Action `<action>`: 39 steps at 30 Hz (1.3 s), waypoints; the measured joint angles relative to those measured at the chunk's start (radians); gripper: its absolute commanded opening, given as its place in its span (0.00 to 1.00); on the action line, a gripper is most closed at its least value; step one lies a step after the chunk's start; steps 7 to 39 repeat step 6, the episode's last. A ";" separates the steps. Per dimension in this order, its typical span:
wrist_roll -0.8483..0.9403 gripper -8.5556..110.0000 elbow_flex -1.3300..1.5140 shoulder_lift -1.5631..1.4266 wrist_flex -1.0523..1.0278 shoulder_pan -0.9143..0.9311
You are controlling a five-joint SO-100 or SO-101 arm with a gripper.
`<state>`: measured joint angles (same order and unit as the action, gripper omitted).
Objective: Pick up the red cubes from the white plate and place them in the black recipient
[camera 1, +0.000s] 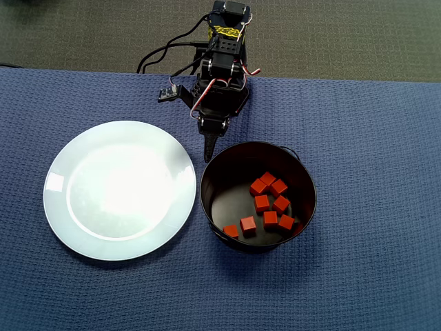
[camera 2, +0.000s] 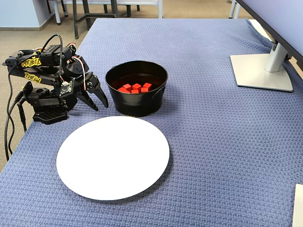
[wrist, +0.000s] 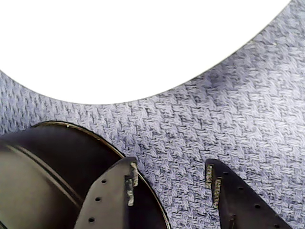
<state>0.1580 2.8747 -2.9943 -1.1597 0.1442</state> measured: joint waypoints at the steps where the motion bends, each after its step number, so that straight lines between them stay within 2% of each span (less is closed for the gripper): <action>1: 0.002 0.14 0.000 0.000 0.000 0.000; 39: 0.002 0.13 0.000 0.000 0.000 -0.002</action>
